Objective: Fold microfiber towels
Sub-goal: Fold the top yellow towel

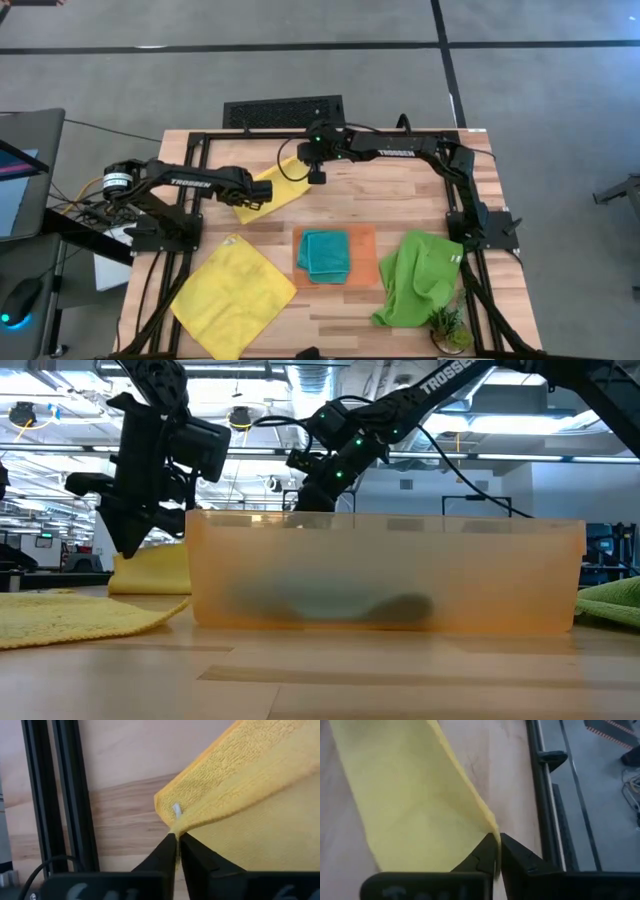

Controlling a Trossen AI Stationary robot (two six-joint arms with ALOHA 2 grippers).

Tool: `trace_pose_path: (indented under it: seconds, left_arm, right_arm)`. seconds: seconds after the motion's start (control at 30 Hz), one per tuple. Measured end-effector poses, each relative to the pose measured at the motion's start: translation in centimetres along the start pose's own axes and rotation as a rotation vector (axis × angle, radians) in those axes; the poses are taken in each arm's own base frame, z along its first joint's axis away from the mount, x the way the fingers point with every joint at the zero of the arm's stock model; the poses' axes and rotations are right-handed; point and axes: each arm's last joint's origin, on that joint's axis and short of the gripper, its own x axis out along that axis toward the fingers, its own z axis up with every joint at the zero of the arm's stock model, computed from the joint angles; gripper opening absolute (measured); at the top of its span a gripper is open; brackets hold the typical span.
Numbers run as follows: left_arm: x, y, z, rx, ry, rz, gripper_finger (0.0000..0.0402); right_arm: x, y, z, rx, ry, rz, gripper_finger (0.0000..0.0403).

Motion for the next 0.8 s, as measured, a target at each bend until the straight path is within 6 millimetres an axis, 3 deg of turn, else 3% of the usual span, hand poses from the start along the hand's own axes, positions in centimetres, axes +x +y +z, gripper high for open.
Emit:
trace_pose_path:
  seconds: [0.3, 0.47, 0.63, 0.8]
  left_arm:
    - [0.4, 0.4, 0.7, -0.019, 0.014, 0.012, 0.0132]
    - [0.4, 0.4, 0.7, -0.010, 0.074, -0.015, 0.0158]
    - [-0.9, 0.5, 0.1, 0.071, 0.137, -0.113, 0.0162]
    - [-2.4, -0.4, -1.2, 0.211, 0.077, -0.205, 0.0162]
  right_arm:
    - [0.0, -0.2, 0.3, -0.001, -0.025, -0.016, 0.0112]
    - [-0.2, -0.3, 0.3, 0.000, 0.014, -0.078, 0.0173]
    - [-2.9, -1.7, 2.0, 0.097, 0.049, -0.133, 0.0211]
    - [-5.5, -2.6, 2.9, 0.168, 0.093, -0.081, 0.0220]
